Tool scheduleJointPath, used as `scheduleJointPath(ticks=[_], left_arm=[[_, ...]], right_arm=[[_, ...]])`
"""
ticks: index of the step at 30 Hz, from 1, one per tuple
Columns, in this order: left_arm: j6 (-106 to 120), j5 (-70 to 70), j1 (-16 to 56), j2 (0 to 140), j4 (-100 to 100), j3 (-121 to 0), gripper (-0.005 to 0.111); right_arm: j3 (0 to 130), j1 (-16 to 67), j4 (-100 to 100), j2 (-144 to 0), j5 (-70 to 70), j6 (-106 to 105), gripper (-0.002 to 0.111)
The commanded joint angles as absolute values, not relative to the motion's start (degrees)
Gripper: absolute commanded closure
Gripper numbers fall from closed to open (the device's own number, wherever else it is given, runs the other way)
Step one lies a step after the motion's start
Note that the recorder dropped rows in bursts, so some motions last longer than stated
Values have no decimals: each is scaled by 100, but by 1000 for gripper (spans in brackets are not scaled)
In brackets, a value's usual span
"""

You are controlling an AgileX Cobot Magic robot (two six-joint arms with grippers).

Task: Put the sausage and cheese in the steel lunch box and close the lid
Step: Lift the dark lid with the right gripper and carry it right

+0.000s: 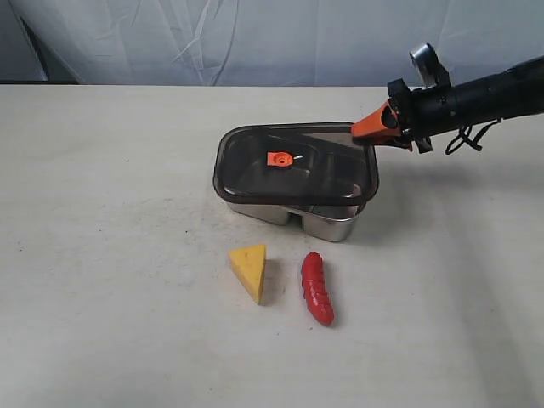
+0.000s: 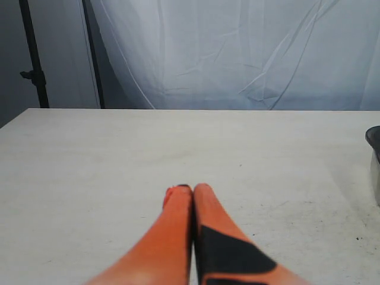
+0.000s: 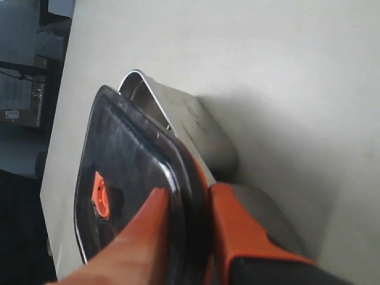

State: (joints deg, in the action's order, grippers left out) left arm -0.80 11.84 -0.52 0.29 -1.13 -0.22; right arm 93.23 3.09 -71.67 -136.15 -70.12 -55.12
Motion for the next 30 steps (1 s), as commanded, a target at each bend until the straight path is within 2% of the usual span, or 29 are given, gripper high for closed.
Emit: scheduleJointPath(ticks=[1, 30], left_arm=[[-88, 1113, -40, 0, -79, 0, 107], [-88, 1113, -40, 0, -79, 0, 107]], right_arm=[[9343, 296, -7298, -13656, -6996, -5575, 109], [9343, 296, -8119, -11814, -6996, -5575, 109]])
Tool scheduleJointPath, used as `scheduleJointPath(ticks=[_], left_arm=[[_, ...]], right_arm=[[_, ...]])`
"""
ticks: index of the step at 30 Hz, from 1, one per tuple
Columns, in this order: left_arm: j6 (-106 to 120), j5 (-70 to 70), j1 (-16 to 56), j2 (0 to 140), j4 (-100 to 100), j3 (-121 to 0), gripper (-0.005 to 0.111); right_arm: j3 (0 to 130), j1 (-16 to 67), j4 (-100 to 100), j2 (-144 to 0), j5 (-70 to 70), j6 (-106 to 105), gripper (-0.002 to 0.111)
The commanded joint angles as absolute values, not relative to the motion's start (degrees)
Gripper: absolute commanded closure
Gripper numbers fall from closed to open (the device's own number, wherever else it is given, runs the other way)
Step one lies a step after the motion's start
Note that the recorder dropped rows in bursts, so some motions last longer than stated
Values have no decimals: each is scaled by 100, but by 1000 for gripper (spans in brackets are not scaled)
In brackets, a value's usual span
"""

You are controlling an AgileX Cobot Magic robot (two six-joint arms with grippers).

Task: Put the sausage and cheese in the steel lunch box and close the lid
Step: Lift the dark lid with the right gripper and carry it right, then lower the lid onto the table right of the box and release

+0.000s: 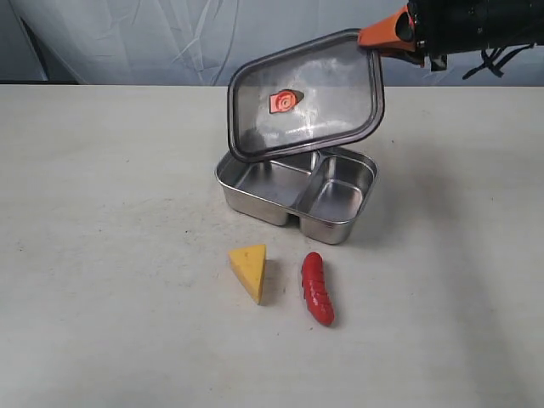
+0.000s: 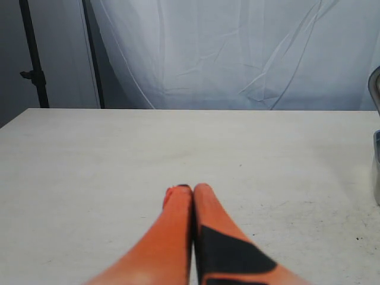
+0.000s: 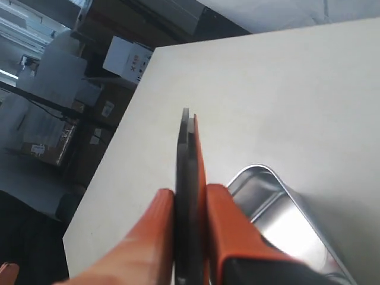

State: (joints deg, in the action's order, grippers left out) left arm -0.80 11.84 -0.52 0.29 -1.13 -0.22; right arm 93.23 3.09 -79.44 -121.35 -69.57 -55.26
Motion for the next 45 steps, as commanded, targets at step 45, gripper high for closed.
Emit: scheduleJointPath(ticks=[45], left_arm=[[-88, 1113, -40, 0, -30, 0, 107]], right_arm=[[5999, 4498, 947, -8431, -5519, -1304, 109]])
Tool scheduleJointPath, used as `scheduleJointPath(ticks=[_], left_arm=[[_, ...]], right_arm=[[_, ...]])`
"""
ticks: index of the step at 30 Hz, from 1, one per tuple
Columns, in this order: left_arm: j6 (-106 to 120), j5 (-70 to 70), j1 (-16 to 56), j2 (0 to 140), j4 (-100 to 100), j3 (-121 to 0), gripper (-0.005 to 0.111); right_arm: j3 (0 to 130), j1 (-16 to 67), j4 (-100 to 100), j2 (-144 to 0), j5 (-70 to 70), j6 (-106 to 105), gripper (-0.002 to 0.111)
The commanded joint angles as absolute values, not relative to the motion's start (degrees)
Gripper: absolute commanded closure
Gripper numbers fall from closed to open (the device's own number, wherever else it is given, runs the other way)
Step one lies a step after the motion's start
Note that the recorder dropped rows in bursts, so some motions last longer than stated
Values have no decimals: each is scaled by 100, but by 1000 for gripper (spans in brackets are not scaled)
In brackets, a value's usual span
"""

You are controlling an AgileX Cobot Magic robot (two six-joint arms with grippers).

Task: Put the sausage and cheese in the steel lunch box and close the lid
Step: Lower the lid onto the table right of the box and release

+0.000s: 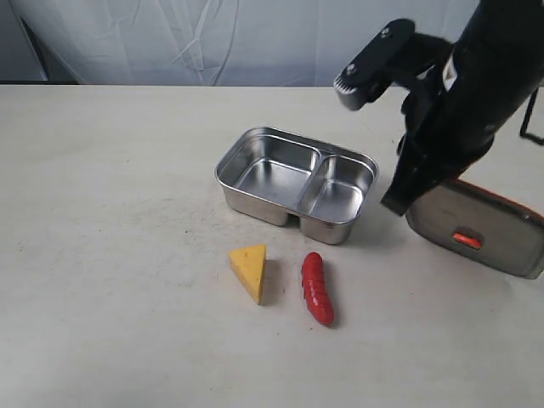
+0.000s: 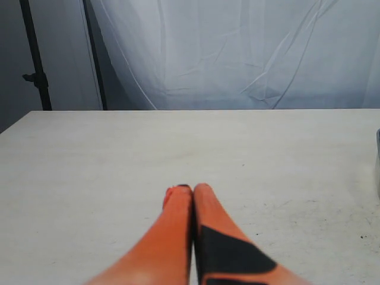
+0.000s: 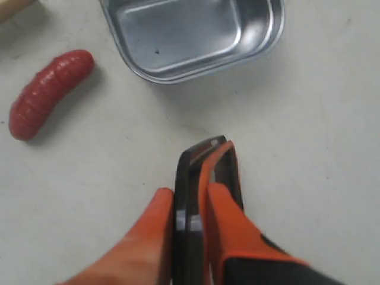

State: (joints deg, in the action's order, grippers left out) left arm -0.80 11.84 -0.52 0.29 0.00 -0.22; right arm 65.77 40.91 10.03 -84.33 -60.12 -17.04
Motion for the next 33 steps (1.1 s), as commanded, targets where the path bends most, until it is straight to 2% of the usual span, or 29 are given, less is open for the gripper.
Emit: scheduleJointPath(ticks=[1, 11, 22, 33], left_arm=[[-88, 1113, -40, 0, -30, 0, 107], [-88, 1113, -40, 0, -30, 0, 107], [-88, 1113, -40, 0, -30, 0, 107], [-88, 1113, -40, 0, -30, 0, 107]], right_arm=[[5859, 4592, 898, -8431, -5399, -1225, 109], [4858, 5255, 105, -8431, -4444, -1023, 109], [4122, 5267, -165, -8431, -3462, -681, 109], [3914, 5267, -201, -8431, -3123, -496, 109]])
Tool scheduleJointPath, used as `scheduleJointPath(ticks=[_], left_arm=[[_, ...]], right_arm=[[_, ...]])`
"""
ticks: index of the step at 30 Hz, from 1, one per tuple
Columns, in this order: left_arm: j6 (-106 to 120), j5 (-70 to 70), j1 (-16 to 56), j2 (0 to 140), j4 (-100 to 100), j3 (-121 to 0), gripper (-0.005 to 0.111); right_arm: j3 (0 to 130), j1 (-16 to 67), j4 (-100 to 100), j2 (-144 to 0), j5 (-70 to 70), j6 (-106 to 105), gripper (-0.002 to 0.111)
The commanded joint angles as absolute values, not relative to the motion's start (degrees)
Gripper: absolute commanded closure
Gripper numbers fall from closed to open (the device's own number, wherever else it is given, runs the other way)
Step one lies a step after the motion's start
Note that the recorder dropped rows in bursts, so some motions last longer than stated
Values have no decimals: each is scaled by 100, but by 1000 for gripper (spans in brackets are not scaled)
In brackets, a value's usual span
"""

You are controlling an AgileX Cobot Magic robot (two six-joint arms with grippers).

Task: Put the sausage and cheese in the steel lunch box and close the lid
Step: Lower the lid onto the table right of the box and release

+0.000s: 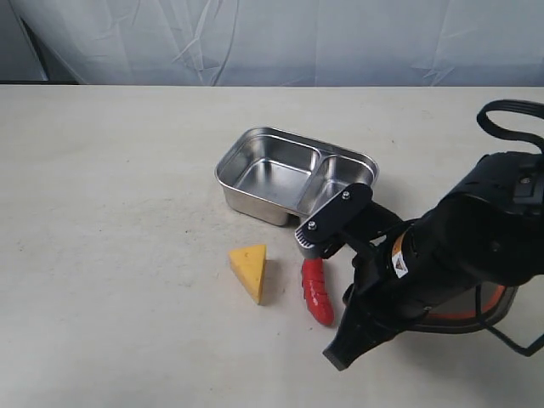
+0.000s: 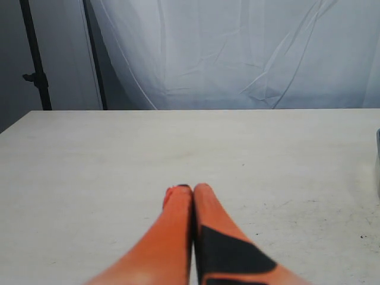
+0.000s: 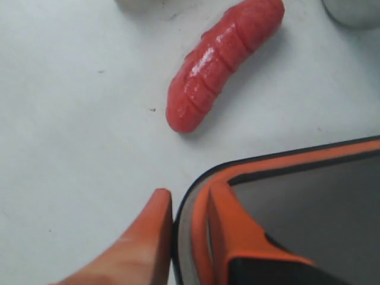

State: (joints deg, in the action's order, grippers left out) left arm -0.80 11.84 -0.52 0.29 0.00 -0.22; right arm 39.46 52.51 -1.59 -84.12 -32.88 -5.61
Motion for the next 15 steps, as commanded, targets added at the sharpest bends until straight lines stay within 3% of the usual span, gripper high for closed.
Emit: scheduleJointPath(ticks=[1, 3, 7, 9, 15], left_arm=[[-88, 1113, -40, 0, -30, 0, 107], [-88, 1113, -40, 0, -30, 0, 107], [-88, 1113, -40, 0, -30, 0, 107], [-88, 1113, -40, 0, -30, 0, 107], [-88, 1113, -40, 0, -30, 0, 107]], right_arm=[[3914, 5267, -201, -8431, -3100, -472, 109], [3914, 5267, -201, -8431, -3102, -474, 105], [3914, 5267, -201, -8431, -3102, -474, 81], [3914, 5267, -161, -8431, -3076, -466, 75], [3914, 5267, -150, -8431, -2811, -450, 74]])
